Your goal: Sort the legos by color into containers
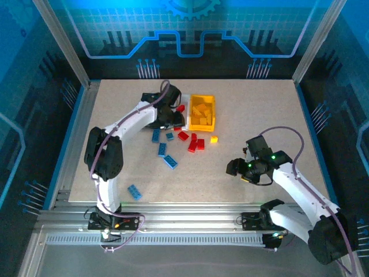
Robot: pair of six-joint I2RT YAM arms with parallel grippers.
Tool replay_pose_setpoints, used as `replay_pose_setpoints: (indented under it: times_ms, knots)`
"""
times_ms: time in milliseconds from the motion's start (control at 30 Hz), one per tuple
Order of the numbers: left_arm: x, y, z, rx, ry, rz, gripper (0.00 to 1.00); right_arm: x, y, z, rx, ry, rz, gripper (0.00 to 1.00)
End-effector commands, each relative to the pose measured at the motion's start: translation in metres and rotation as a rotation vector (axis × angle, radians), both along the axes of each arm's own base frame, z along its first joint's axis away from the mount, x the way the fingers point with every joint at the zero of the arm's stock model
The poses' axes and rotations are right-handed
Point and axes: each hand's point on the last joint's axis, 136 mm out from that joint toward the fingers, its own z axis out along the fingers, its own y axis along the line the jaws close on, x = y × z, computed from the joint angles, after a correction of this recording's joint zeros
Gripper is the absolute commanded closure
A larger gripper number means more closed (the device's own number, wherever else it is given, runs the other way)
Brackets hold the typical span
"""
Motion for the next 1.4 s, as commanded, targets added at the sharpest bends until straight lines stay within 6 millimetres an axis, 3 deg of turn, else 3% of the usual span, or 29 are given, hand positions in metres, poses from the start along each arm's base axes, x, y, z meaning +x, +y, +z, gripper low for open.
replay_pose_setpoints:
  times_ms: [0, 300, 567, 900, 1133, 1367]
  knots:
    - [0.032, 0.000, -0.003, -0.013, -0.017, 0.020, 0.64, -0.003, 0.002, 0.010, 0.016, 0.012, 0.024, 0.31]
    - [0.089, 0.009, -0.024, 0.016, -0.022, 0.091, 0.64, -0.005, -0.001, 0.011, -0.008, 0.019, 0.057, 0.31]
    - [0.113, 0.008, -0.033, 0.022, -0.014, 0.110, 0.61, -0.008, -0.006, 0.006, -0.032, 0.022, 0.068, 0.31]
    - [0.110, 0.007, -0.035, 0.015, 0.002, 0.108, 0.48, -0.007, -0.010, 0.008, -0.036, 0.013, 0.048, 0.31]
    - [0.101, 0.007, -0.019, 0.016, -0.017, 0.080, 0.38, -0.001, -0.008, 0.009, -0.019, -0.001, 0.025, 0.31]
    - [0.072, -0.003, 0.007, 0.055, -0.059, -0.023, 0.28, 0.006, -0.004, 0.009, 0.008, -0.020, 0.000, 0.30]
